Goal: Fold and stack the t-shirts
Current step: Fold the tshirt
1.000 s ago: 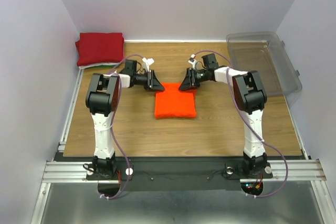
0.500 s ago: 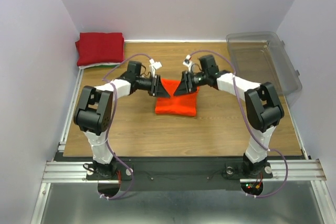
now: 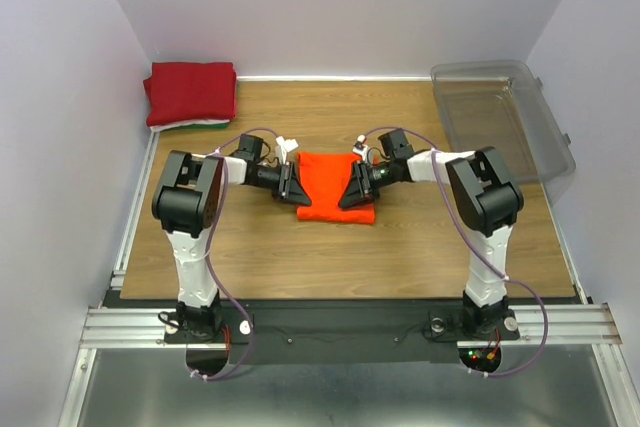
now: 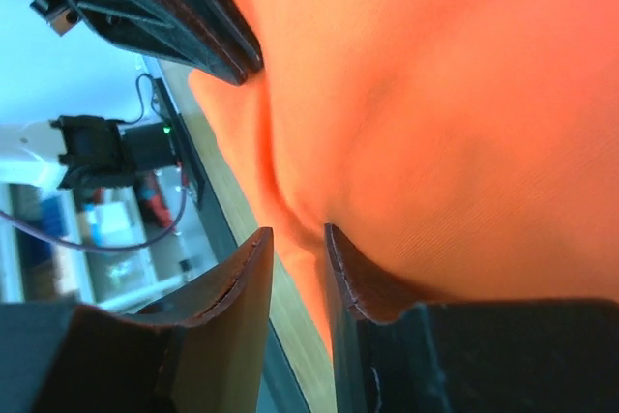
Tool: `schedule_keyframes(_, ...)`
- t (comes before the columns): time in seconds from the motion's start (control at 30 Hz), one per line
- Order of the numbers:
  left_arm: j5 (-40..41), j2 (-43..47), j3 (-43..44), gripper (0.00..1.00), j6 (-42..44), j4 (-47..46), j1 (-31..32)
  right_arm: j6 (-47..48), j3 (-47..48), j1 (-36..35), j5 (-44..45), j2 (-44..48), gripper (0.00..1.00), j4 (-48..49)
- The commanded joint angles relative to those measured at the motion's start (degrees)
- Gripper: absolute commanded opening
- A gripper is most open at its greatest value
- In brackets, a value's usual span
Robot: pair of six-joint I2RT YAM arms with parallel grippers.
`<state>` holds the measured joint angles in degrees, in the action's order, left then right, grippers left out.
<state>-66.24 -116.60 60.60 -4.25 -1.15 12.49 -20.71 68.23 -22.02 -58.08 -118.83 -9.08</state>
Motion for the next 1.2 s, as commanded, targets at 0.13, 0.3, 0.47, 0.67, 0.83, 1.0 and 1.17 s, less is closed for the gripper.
schedule_keyframes(0.13, -0.8, 17.4, -4.2, 0.24, 11.5, 8.3, 0.7, -0.9, -2.3, -0.4, -3.3, 14.9, 0.34, -0.5)
schedule_keyframes(0.3, -2.4, 17.4, -6.5, 0.25, 13.6, 9.5, 4.3, 1.4, -7.9, -0.7, -2.7, 13.7, 0.33, -0.7)
schedule_keyframes(0.47, 0.0, 7.0, -5.7, 0.25, 12.0, 7.7, 3.9, 5.3, -7.7, 0.1, 0.2, 7.9, 0.31, -0.8)
schedule_keyframes(0.67, 1.1, 0.0, -3.9, 0.25, 12.0, 8.5, -1.5, 10.1, -5.0, 3.1, 3.1, 3.2, 0.29, -3.0)
schedule_keyframes(0.83, 0.3, 9.6, -3.0, 0.28, 25.1, 20.0, -2.3, 10.7, -2.4, 2.8, 2.4, 7.5, 0.29, -7.1)
schedule_keyframes(1.0, 5.3, 28.0, -2.5, 0.42, 27.2, 22.1, -6.3, 10.9, 0.7, -0.5, 5.0, 15.2, 0.41, -7.3)
schedule_keyframes(1.17, 13.0, 42.2, 1.0, 0.64, 23.5, 19.8, -12.0, 20.2, 5.6, -8.6, 21.6, 18.6, 0.52, -10.8)
